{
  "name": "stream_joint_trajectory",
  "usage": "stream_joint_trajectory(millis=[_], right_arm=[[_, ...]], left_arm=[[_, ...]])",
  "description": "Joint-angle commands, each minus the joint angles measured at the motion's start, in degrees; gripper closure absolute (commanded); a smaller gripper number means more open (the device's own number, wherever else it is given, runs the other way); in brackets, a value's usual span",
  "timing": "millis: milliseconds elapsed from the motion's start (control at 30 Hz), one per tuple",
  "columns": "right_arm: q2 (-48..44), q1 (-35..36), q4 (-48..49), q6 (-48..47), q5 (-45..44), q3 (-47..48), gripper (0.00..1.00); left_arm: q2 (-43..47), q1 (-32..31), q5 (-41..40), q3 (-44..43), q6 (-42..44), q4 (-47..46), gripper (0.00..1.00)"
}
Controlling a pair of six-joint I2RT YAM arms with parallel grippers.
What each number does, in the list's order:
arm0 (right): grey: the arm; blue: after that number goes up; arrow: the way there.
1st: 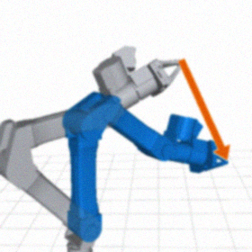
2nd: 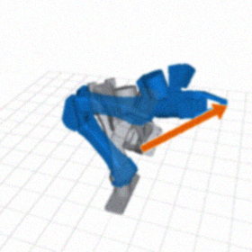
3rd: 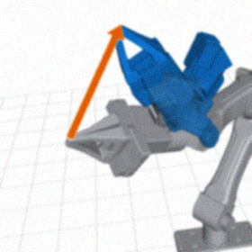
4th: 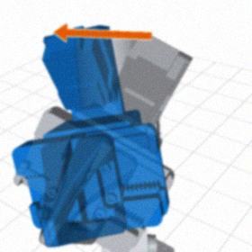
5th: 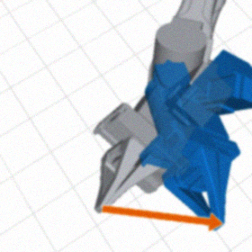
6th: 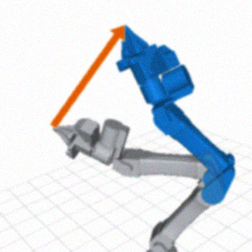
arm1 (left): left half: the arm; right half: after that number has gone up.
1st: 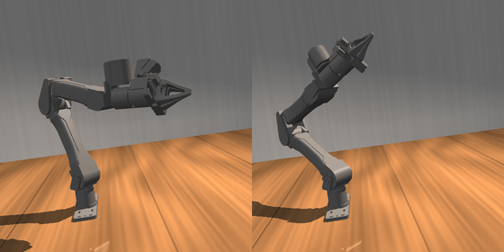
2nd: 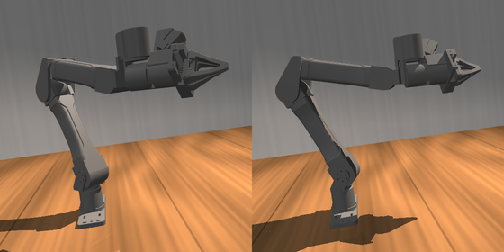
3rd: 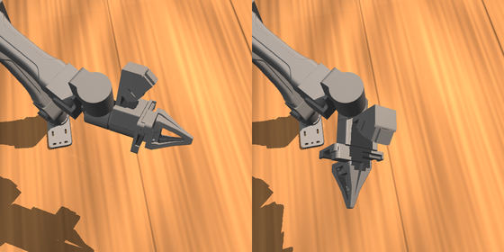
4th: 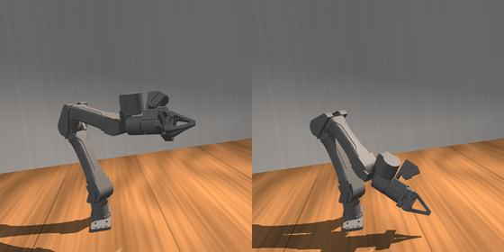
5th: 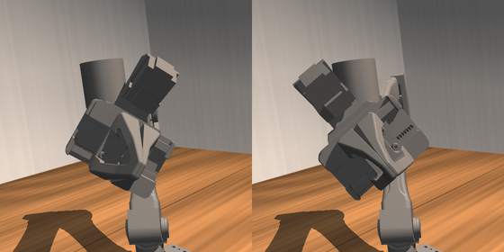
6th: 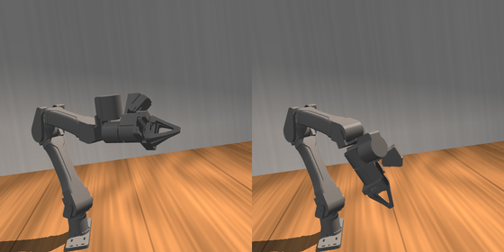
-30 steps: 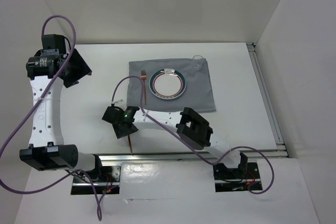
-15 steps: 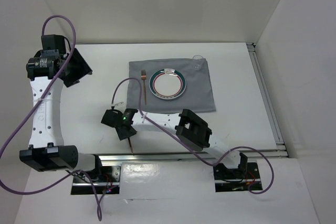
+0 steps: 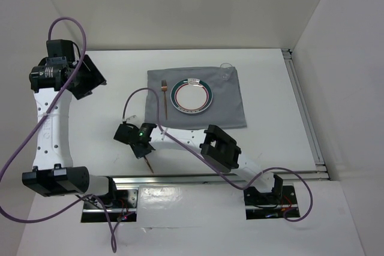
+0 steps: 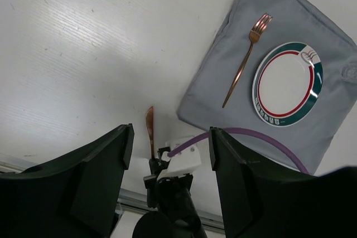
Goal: Set the dinner table for one person
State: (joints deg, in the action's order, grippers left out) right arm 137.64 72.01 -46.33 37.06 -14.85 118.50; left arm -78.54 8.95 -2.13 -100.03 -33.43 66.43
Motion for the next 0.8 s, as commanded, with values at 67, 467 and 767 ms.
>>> stream_joint_trajectory(millis=[67,467,767], right_arm=[[-11.5,-4.7,3.7,-6.3,-2.0,5.2,1.0],[-38.6,-26.7,3.2,-5.8,-2.8,-22.2,1.0],[-47.7,-47.6,8.2,-14.3,6.3,-41.1,1.0]], left_arm=[[1.0,1.3,0.9,-4.4,-0.2,0.1,0.27],[0.5,1.3,2.7,-0.1,-0.2,-2.5,0.27],[-0.6,1.3,6.9,2.9,1.5,-6.0,0.28]])
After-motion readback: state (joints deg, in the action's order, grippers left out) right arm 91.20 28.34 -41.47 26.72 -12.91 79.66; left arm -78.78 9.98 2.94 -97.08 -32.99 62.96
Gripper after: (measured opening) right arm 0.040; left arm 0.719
